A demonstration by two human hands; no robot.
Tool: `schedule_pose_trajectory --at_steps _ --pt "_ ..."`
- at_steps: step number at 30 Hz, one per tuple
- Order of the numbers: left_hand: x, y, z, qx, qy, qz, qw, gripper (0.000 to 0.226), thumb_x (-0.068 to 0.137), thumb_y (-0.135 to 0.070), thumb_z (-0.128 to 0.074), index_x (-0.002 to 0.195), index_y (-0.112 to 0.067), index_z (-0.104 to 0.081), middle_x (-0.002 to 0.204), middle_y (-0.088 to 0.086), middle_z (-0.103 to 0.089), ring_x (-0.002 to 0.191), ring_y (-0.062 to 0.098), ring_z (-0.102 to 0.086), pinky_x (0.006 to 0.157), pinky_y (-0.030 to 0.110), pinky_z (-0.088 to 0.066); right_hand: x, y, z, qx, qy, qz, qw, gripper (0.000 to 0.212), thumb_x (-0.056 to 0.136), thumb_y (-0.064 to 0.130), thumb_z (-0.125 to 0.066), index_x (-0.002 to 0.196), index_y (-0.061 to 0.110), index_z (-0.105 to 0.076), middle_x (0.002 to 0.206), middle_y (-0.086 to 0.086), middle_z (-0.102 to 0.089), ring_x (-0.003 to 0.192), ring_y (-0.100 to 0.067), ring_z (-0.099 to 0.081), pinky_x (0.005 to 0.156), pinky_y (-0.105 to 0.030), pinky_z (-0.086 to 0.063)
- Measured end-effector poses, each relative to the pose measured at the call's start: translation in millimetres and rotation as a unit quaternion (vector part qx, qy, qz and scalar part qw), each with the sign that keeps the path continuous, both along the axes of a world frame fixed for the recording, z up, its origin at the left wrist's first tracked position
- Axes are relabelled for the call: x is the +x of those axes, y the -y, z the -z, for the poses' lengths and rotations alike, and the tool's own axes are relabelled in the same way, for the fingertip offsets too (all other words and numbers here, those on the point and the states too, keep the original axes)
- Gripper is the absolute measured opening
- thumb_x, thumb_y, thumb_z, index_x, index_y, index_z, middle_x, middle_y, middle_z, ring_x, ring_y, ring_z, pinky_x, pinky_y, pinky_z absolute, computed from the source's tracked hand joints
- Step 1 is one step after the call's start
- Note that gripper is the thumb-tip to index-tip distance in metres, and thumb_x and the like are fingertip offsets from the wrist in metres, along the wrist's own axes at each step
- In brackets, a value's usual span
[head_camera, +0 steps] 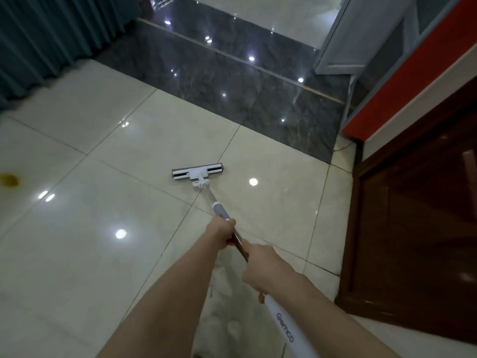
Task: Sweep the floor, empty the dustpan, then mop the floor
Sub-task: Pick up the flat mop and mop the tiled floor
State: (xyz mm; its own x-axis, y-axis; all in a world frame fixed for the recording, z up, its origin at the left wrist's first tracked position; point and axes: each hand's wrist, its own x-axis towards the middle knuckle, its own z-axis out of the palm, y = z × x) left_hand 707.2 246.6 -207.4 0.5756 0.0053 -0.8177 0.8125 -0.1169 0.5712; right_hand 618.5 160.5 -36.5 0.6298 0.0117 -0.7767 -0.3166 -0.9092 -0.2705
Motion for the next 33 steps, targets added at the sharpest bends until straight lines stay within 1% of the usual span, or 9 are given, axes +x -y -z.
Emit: schedule_pose_trajectory --at_steps 3,6,10,15,17,18,20,26,33 --pt "-38.8 -19.4 -6.8 0.030 0.020 -0.015 0.999 0.018 0.092 -0.012 -0.048 0.106 -0.002 -0.045 0.100 0.021 -0.053 0.067 0.029 -0.057 0.031 0.021 -0.039 -29.4 -11.6 -6.2 0.003 0.009 -0.043 0.999 0.049 0.091 0.006 -0.041 0.138 0.023 -0.041 0.090 -0.003 -0.050 0.064 -0.021 -0.056 0.052 -0.028 -0.046" --pt "-64.9 -40.5 -10.1 0.040 0.018 -0.041 0.998 0.026 0.091 -0.014 -0.049 0.111 0.003 -0.046 0.106 0.028 -0.056 0.067 0.032 -0.057 0.032 0.022 -0.040 -48.6 -25.8 -12.5 -0.001 0.021 -0.085 0.996 0.046 0.091 0.006 -0.041 0.134 0.020 -0.044 0.078 0.001 -0.041 0.075 -0.027 -0.062 0.056 -0.032 -0.048" --pt "-83.5 -66.2 -17.1 0.055 0.009 -0.063 0.997 0.032 0.093 -0.016 -0.049 0.118 0.002 -0.044 0.100 0.022 -0.051 0.060 0.028 -0.051 0.029 0.020 -0.036 -58.8 -45.8 -13.7 0.009 0.034 -0.143 0.989 0.059 0.089 0.005 -0.041 0.143 0.027 -0.033 0.077 0.001 -0.040 0.061 -0.020 -0.049 0.052 -0.030 -0.045" --pt "-74.2 -83.1 -18.0 0.048 0.009 -0.105 0.993 0.028 0.093 -0.019 -0.050 0.115 -0.002 -0.046 0.100 0.019 -0.052 0.065 0.030 -0.056 0.029 0.019 -0.036 -41.3 -60.7 -4.6 -0.001 0.037 -0.157 0.987 0.050 0.088 0.006 -0.044 0.136 0.023 -0.041 0.090 -0.003 -0.048 0.073 -0.021 -0.054 0.053 -0.026 -0.041" --pt "-63.5 -81.3 -14.6 0.067 0.024 -0.105 0.992 0.027 0.090 -0.021 -0.051 0.110 -0.003 -0.049 0.095 0.015 -0.054 0.074 0.031 -0.058 0.041 0.030 -0.050 -29.6 -58.7 -1.9 -0.007 0.043 -0.155 0.987 0.047 0.088 0.006 -0.043 0.132 0.021 -0.043 0.083 0.000 -0.043 0.070 -0.020 -0.053 0.049 -0.024 -0.036" --pt "-58.4 -80.2 -12.4 0.083 0.028 -0.100 0.991 0.025 0.089 -0.023 -0.052 0.107 -0.006 -0.050 0.095 0.013 -0.056 0.083 0.032 -0.060 0.056 0.038 -0.057 -24.2 -57.4 -0.4 -0.010 0.045 -0.153 0.987 0.047 0.088 0.006 -0.043 0.132 0.022 -0.044 0.080 0.001 -0.041 0.069 -0.020 -0.052 0.047 -0.024 -0.034" --pt "-48.5 -77.8 -8.9 0.108 0.030 -0.094 0.989 0.022 0.088 -0.025 -0.052 0.104 -0.011 -0.051 0.098 0.011 -0.059 0.091 0.032 -0.061 0.078 0.044 -0.057 -13.8 -55.8 2.9 -0.012 0.043 -0.153 0.987 0.049 0.088 0.007 -0.042 0.133 0.025 -0.043 0.076 0.003 -0.039 0.065 -0.019 -0.048 0.046 -0.024 -0.030" --pt "2.2 -86.5 -7.6 0.139 0.036 -0.080 0.986 0.023 0.091 -0.025 -0.050 0.108 -0.010 -0.051 0.101 0.010 -0.057 0.087 0.028 -0.057 0.069 0.033 -0.049 37.0 -63.9 18.7 0.011 0.047 -0.132 0.990 0.062 0.084 0.006 -0.040 0.138 0.036 -0.036 0.077 0.004 -0.043 0.058 -0.012 -0.041 0.048 -0.025 -0.034" --pt "97.6 -133.1 8.4 0.161 0.038 -0.082 0.983 0.037 0.091 -0.026 -0.051 0.124 -0.010 -0.051 0.104 0.010 -0.057 0.089 0.030 -0.058 0.069 0.034 -0.050 132.3 -106.7 40.2 0.041 0.041 -0.136 0.989 0.061 0.087 0.007 -0.038 0.140 0.036 -0.035 0.079 0.001 -0.045 0.076 -0.024 -0.051 0.053 -0.026 -0.039"
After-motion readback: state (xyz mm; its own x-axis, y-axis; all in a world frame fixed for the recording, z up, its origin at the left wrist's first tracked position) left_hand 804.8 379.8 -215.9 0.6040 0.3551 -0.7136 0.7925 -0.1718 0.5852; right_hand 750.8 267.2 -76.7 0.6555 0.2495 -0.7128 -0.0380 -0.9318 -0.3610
